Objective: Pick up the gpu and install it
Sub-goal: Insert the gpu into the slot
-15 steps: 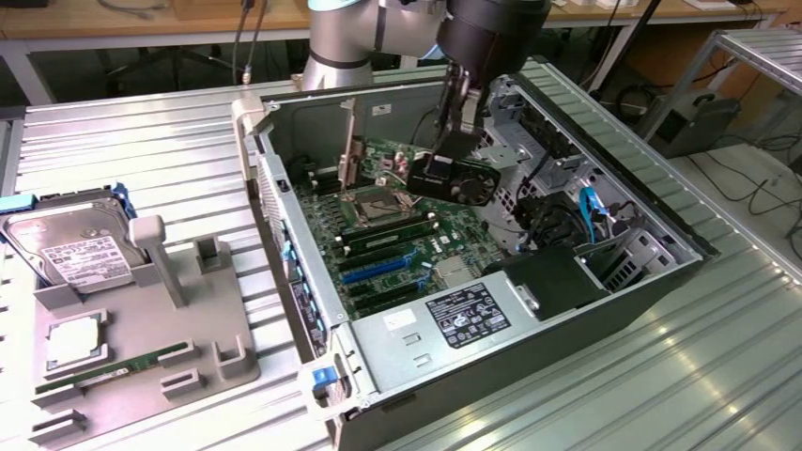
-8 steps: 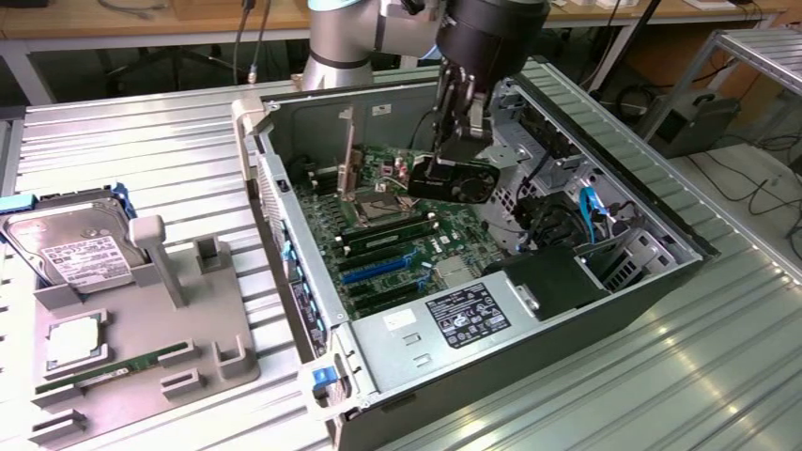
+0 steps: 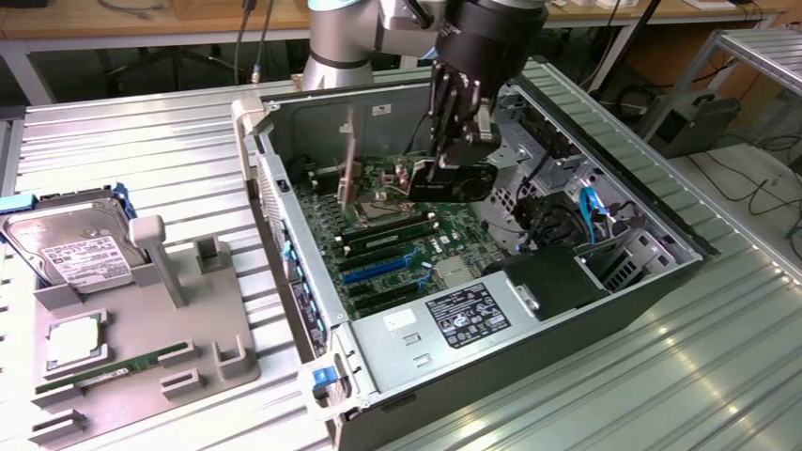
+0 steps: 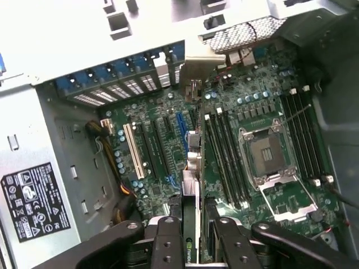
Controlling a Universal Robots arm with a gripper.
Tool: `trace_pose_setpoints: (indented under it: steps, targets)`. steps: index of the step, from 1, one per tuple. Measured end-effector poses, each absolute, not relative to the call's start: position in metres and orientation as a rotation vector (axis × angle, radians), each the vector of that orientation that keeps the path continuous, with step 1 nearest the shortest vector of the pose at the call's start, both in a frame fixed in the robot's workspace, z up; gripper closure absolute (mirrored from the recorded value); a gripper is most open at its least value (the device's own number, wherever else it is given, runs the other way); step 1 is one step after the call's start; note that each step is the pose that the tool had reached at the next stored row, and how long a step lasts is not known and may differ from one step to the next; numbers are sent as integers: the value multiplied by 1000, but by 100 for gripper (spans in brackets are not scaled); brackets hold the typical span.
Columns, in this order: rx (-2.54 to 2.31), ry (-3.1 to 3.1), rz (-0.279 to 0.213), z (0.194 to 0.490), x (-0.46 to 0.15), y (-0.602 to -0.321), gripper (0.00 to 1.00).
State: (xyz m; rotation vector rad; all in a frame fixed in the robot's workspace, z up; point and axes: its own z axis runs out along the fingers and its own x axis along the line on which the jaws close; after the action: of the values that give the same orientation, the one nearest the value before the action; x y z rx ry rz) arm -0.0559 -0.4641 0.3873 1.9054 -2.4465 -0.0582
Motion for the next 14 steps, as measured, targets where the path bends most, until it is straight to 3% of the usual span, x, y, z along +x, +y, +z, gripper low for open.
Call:
trace_pose_setpoints:
  steps: [6,14]
  targets:
    - [2053,-2321,-54,380,-56,-464,74]
    - [2155,-2228,-50,345,-82,-464,74]
